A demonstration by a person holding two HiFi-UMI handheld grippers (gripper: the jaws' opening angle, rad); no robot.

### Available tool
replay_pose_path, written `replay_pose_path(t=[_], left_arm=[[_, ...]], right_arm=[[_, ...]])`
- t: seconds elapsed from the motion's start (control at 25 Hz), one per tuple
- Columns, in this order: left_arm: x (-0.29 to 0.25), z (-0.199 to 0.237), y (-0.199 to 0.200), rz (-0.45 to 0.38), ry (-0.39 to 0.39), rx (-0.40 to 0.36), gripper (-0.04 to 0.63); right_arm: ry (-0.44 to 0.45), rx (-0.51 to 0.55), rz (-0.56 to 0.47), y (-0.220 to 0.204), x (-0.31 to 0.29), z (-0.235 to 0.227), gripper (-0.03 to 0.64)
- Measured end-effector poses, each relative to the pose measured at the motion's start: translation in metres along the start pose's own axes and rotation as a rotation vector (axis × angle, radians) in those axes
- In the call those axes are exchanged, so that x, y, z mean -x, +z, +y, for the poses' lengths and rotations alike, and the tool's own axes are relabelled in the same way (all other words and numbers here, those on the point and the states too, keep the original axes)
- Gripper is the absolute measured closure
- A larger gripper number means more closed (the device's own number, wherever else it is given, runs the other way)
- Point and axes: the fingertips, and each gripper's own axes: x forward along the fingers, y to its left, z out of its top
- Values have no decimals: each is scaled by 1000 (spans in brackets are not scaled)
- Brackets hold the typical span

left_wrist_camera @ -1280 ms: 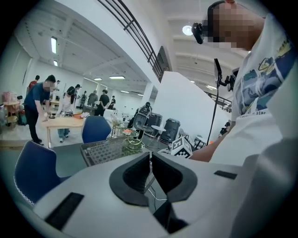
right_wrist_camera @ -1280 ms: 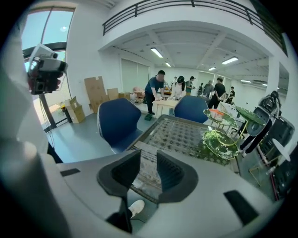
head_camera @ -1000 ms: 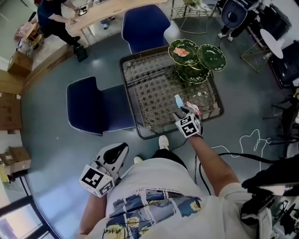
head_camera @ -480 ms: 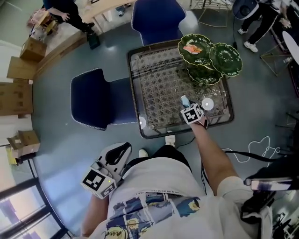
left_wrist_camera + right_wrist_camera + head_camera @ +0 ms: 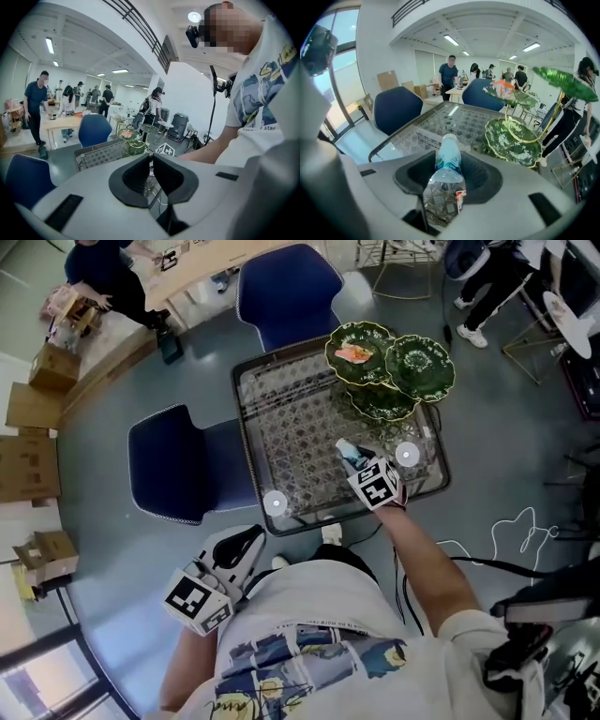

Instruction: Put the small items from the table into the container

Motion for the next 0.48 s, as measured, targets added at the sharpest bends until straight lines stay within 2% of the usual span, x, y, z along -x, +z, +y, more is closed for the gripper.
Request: replay_pose_path(t=[0.24,0.36,0.48], left_arm=[[-32,-9,16,-20,-87,-41,581],[-44,-15,23,-32,-122,-56,581],[-52,-20,30,-46,-146,-67,581]], right_arm=[[-13,48,-174,76,79,-14,442],[-75,74,-250,110,121,-41,442],[-173,78,-297,134,154,-87,442]])
